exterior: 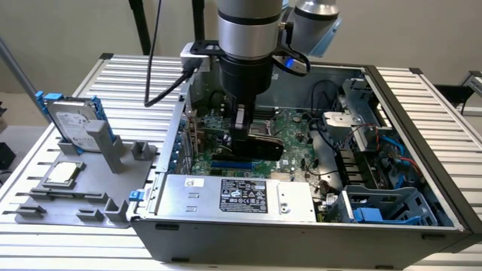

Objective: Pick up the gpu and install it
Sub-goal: 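Insert the gpu into the slot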

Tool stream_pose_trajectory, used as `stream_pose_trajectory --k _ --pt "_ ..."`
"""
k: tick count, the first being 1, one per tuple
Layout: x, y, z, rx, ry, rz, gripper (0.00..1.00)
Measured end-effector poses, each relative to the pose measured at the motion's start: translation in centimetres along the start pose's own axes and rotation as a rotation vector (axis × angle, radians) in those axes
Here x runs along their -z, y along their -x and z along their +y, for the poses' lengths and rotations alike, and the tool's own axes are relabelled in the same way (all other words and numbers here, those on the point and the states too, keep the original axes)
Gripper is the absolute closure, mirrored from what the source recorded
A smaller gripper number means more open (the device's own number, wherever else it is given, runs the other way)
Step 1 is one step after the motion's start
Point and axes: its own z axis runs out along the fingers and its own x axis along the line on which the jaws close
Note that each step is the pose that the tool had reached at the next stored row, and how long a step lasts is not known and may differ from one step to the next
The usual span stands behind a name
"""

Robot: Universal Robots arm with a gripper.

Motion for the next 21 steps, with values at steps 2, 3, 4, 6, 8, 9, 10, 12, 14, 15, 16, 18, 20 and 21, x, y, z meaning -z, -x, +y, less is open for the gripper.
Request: stream_pose_trajectory --k 2,3,4,6,8,9,10,12,14,15,16,18,20,21 --pt "-0.07 0.0 0.00 0.028 0.0007 -0.0120 0.73" --pt "-0.08 0.0 0.00 0.039 0.0014 -0.0201 0.73" --pt "-0.10 0.0 0.01 0.047 0.0023 -0.0293 0.73" --pt "-0.18 0.0 0.10 0.051 0.0033 -0.0387 0.73" --pt "-0.34 0.0 0.25 0.052 0.0034 -0.0407 0.73" --pt "-0.42 0.0 0.37 0.052 0.0036 -0.0405 0.73" --pt "-0.53 0.0 0.48 0.052 0.0035 -0.0407 0.73" --pt "-0.78 -0.1 0.78 0.052 0.0036 -0.0410 0.73" --pt "-1.00 -0.1 0.96 0.052 0.0038 -0.0424 0.73" --pt "-1.11 -0.1 1.05 0.052 0.0039 -0.0437 0.73" --pt "-1.20 -0.1 1.12 0.052 0.0040 -0.0446 0.73" --pt "-1.37 -0.1 1.20 0.052 0.0042 -0.0459 0.73" --pt "-1.58 -0.1 1.31 0.052 0.0043 -0.0471 0.73" --pt "-1.69 -0.1 1.37 0.052 0.0043 -0.0475 0.73"
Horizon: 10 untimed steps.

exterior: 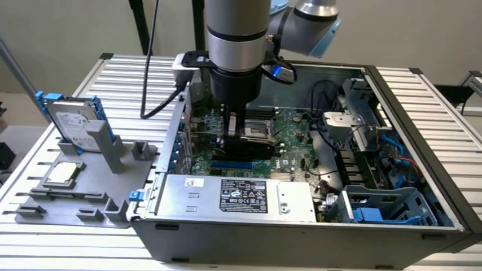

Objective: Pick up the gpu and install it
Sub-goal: 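Insert the gpu into the slot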

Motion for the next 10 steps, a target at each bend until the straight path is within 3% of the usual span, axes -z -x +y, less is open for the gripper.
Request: stream_pose_trajectory --k 10 --pt "-0.76 0.11 0.19 0.000 0.0000 -0.0005 0.73"
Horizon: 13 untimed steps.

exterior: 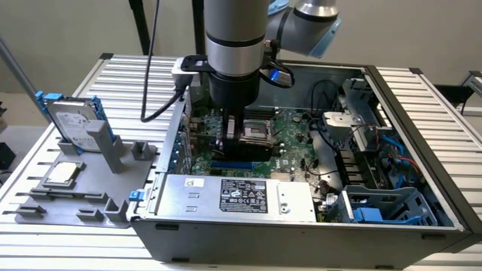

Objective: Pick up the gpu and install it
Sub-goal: 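Insert the gpu into the slot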

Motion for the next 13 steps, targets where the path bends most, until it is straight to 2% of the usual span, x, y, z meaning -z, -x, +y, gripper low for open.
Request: stream_pose_trajectory --k 13 --pt "-0.94 -0.01 0.16 0.000 0.0001 0.0003 0.73"
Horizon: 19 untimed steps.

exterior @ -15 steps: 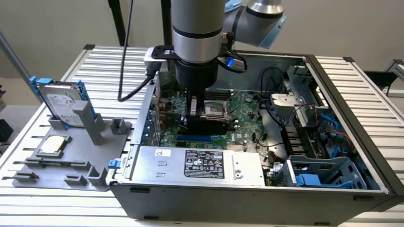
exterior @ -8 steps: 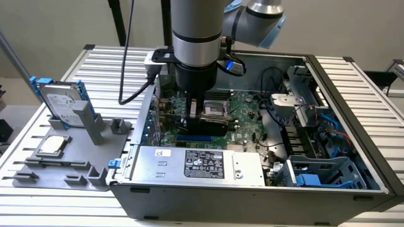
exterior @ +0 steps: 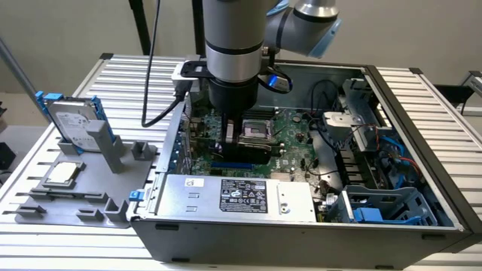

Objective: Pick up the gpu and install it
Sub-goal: 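Insert the gpu into the slot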

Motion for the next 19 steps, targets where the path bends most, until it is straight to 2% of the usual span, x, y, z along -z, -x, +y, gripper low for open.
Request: stream_pose_trajectory --k 19 --pt "-0.23 0.14 0.33 0.000 0.0001 -0.0016 0.73"
